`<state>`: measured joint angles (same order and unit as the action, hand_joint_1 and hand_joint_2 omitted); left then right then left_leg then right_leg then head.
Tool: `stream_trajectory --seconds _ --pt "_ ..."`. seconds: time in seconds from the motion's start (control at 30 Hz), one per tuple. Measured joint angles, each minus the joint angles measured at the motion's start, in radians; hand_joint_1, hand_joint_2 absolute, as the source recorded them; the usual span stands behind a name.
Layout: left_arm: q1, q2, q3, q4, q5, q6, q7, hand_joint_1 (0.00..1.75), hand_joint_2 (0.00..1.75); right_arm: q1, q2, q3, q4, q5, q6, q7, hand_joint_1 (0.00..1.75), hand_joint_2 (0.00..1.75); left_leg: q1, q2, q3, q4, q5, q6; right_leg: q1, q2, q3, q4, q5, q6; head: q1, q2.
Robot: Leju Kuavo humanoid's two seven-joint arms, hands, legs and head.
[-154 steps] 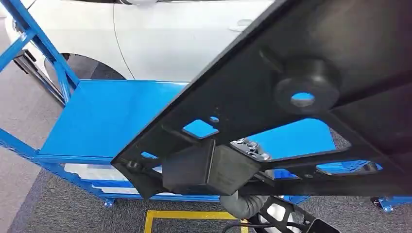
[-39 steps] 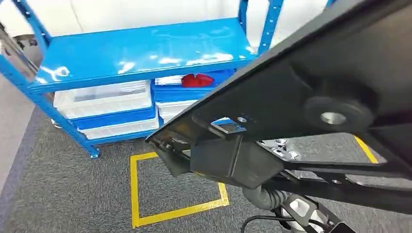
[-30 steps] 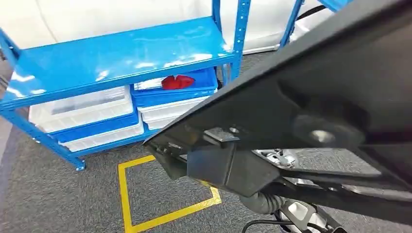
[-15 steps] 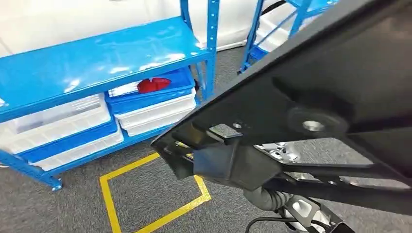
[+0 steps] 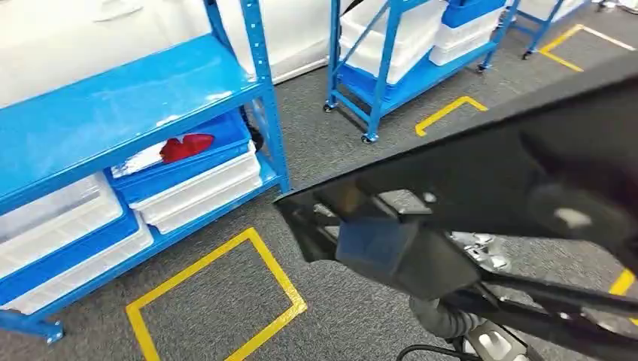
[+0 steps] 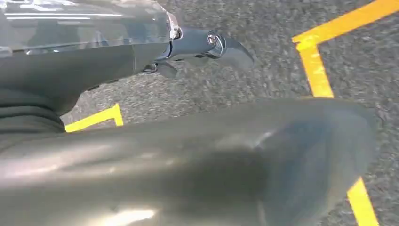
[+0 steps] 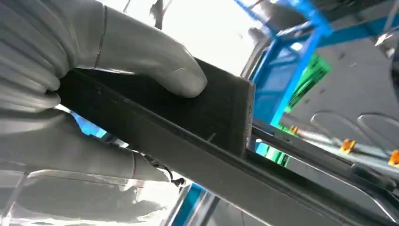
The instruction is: Take the parts from the cabinet and place them on the table.
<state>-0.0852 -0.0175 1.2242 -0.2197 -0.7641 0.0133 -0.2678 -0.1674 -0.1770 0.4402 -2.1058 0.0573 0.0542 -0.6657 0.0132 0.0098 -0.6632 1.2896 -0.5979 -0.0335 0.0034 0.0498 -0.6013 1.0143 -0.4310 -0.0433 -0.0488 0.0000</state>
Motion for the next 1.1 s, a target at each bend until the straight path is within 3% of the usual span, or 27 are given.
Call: stream_trajectory --seconds 0.07,0.1,0.13,0.2,0.27,0.3,0.33,0.37,0.43,0.47,0.5,0.57,0.6,0.63,0.67,0.77,0.8,0.83,0.87,0.93,0.97,1.0,1.03,1.07,1.1 --pt "-0.003 0.007 0.0 0.0 -0.003 -0.003 0.0 0.0 0.0 0.013 0.011 -0.028 -0.02 0.035 -0.004 0.0 1.75 1.75 0.0 -0.017 0.071 -0.165 0.1 0.008 0.0 0.029 0.002 0.005 -0.001 0.002 0.0 0.0" --pt "-0.003 0.01 0.0 0.0 -0.007 -0.003 0.0 0.0 0.0 0.019 0.012 -0.033 -0.033 0.048 -0.014 0.0 1.75 1.75 0.001 -0.056 0.103 -0.239 0.135 0.013 -0.001 0.038 0.002 0.006 -0.003 0.004 0.0 0.0" --pt "-0.002 0.014 0.0 0.0 -0.008 -0.004 0.0 0.0 0.0 0.02 0.013 -0.035 -0.042 0.058 -0.023 0.0 1.75 1.75 0.002 -0.085 0.115 -0.264 0.123 0.018 0.005 0.046 -0.001 0.011 -0.003 0.008 0.0 0.0" --pt "-0.004 0.02 0.0 0.0 -0.01 -0.008 -0.006 0.0 0.0 0.027 0.012 -0.035 -0.059 0.084 -0.059 0.0 1.75 1.75 -0.001 -0.068 0.121 -0.282 0.119 0.019 -0.003 0.071 -0.012 0.011 0.004 0.021 0.0 0.0" --pt "-0.012 0.024 0.0 0.0 -0.015 -0.013 -0.01 0.0 0.0 0.035 0.012 -0.035 -0.073 0.095 -0.078 0.0 1.75 1.75 0.002 -0.05 0.127 -0.292 0.127 0.032 -0.002 0.092 -0.015 0.006 0.01 0.037 0.0 0.0" --pt "-0.015 0.024 0.0 0.0 -0.019 -0.019 -0.011 0.0 0.0 0.039 0.01 -0.034 -0.078 0.098 -0.082 0.0 1.75 1.75 0.006 -0.032 0.13 -0.3 0.134 0.037 -0.004 0.066 -0.017 0.02 0.0 0.039 0.0 0.0" --pt "-0.016 0.025 0.0 0.0 -0.021 -0.023 -0.012 0.0 0.0 0.039 0.009 -0.034 -0.084 0.101 -0.089 0.0 1.75 1.75 0.005 -0.025 0.132 -0.304 0.136 0.043 0.002 0.013 -0.036 0.059 -0.031 0.042 0.001 0.0" --pt "-0.015 0.028 0.0 0.0 -0.024 -0.028 -0.013 0.0 0.0 0.04 0.008 -0.033 -0.085 0.104 -0.093 0.0 1.75 1.75 0.003 -0.013 0.131 -0.303 0.135 0.045 -0.001 -0.015 -0.07 0.129 -0.071 0.046 0.0 0.0" --pt "-0.01 0.029 0.0 0.0 -0.025 -0.034 -0.013 0.0 0.0 0.052 0.007 -0.03 -0.085 0.107 -0.099 0.0 1.75 1.75 0.0 0.014 0.131 -0.303 0.134 0.047 -0.009 -0.038 -0.147 0.29 -0.137 0.053 0.0 0.0" --pt "-0.01 0.029 0.0 0.0 -0.025 -0.035 -0.013 0.0 0.0 0.055 0.007 -0.028 -0.085 0.107 -0.1 0.0 1.75 1.75 0.0 0.027 0.13 -0.302 0.133 0.046 -0.013 -0.04 -0.165 0.326 -0.14 0.055 0.0 0.0" --pt "-0.011 0.03 0.0 0.0 -0.026 -0.035 -0.013 0.0 0.0 0.058 0.007 -0.025 -0.086 0.107 -0.1 0.0 1.75 1.75 0.0 0.039 0.131 -0.302 0.131 0.044 -0.017 -0.043 -0.158 0.311 -0.12 0.058 0.0 0.0" --pt "-0.013 0.03 -0.001 0.0 -0.027 -0.036 -0.013 0.0 0.0 0.059 0.005 -0.023 -0.086 0.107 -0.1 0.0 1.75 1.75 0.001 0.062 0.136 -0.3 0.126 0.038 -0.02 -0.062 -0.076 0.159 -0.042 0.058 0.0 0.0" --pt "-0.013 0.03 -0.001 0.0 -0.027 -0.037 -0.013 0.0 0.0 0.059 0.005 -0.022 -0.09 0.107 -0.1 0.0 1.75 1.75 0.0 0.073 0.142 -0.299 0.121 0.033 -0.019 -0.1 -0.015 0.05 -0.003 0.056 0.0 0.0" --pt "-0.013 0.032 -0.001 0.0 -0.027 -0.037 -0.014 0.0 0.0 0.059 0.005 -0.022 -0.091 0.107 -0.1 0.0 1.75 1.75 -0.003 0.08 0.145 -0.299 0.118 0.028 -0.009 -0.153 -0.001 0.019 -0.025 0.048 0.0 0.0" --pt "-0.014 0.032 -0.001 0.0 -0.027 -0.037 -0.014 0.0 0.0 0.059 0.005 -0.022 -0.092 0.107 -0.1 0.0 1.75 1.75 -0.012 0.09 0.145 -0.293 0.113 0.02 -0.01 -0.146 -0.001 0.011 -0.014 0.042 0.0 0.0" --pt "-0.016 0.033 -0.001 0.0 -0.027 -0.039 -0.015 0.0 0.0 0.061 0.005 -0.021 -0.094 0.098 -0.091 0.0 1.75 1.75 -0.008 0.125 0.154 -0.299 0.109 0.006 -0.003 -0.102 -0.009 0.014 -0.014 0.027 0.0 0.0" --pt "-0.017 0.031 -0.003 0.0 -0.028 -0.046 -0.017 0.0 0.0 0.06 0.005 -0.019 -0.094 0.086 -0.074 0.0 1.75 1.75 -0.005 0.123 0.155 -0.298 0.101 -0.002 -0.009 -0.089 -0.005 0.007 -0.009 0.018 0.0 0.0" --pt "-0.021 0.03 -0.003 0.0 -0.03 -0.051 -0.02 0.0 0.0 0.057 0.005 -0.017 -0.094 0.079 -0.062 0.0 1.75 1.75 0.0 0.071 0.147 -0.268 0.076 -0.005 -0.01 -0.08 -0.003 0.004 -0.007 0.013 0.0 0.0" --pt "-0.021 0.027 -0.003 0.0 -0.033 -0.055 -0.021 0.0 0.0 0.049 0.007 -0.014 -0.092 0.072 -0.047 0.0 1.75 1.75 0.001 0.031 0.117 -0.2 0.034 -0.005 -0.01 -0.07 -0.005 0.005 -0.005 0.007 0.0 0.0" --pt "-0.016 0.024 -0.004 0.0 -0.042 -0.055 -0.024 0.0 0.0 0.038 0.015 -0.009 -0.087 0.061 -0.023 0.0 1.75 1.75 0.001 0.003 0.032 -0.025 -0.037 -0.005 -0.006 -0.04 -0.007 0.005 -0.004 0.002 0.0 0.0" --pt "-0.012 0.022 -0.006 0.0 -0.046 -0.055 -0.026 0.0 0.0 0.036 0.018 -0.008 -0.084 0.054 -0.014 0.0 1.75 1.75 0.0 0.0 0.003 0.026 -0.045 -0.004 -0.003 -0.025 -0.007 0.006 -0.004 0.001 0.0 0.0" --pt "-0.01 0.019 -0.008 0.0 -0.052 -0.057 -0.029 0.0 0.0 0.034 0.024 -0.008 -0.079 0.047 -0.003 0.0 1.75 1.75 0.0 -0.001 -0.004 0.029 -0.028 -0.001 -0.001 -0.01 -0.006 0.007 -0.004 0.001 0.0 0.0" --pt "-0.01 0.018 -0.011 0.0 -0.057 -0.058 -0.029 0.0 0.0 0.031 0.029 -0.008 -0.076 0.04 0.007 0.0 1.75 1.75 -0.001 -0.002 0.01 -0.015 0.01 0.003 0.001 0.003 -0.006 0.008 -0.004 0.001 0.0 0.0" --pt "-0.011 0.015 -0.012 0.0 -0.064 -0.058 -0.029 0.0 0.0 0.028 0.036 -0.008 -0.072 0.035 0.014 0.0 1.75 1.75 -0.001 -0.008 0.045 -0.103 0.065 0.009 0.002 0.018 -0.005 0.01 -0.004 0.001 0.0 0.0" --pt "-0.012 0.014 -0.013 0.0 -0.066 -0.057 -0.028 0.0 0.0 0.026 0.042 -0.008 -0.069 0.032 0.019 0.0 1.75 1.75 -0.001 -0.027 0.082 -0.188 0.11 0.014 0.002 0.028 -0.003 0.011 -0.004 0.001 0.0 0.0"
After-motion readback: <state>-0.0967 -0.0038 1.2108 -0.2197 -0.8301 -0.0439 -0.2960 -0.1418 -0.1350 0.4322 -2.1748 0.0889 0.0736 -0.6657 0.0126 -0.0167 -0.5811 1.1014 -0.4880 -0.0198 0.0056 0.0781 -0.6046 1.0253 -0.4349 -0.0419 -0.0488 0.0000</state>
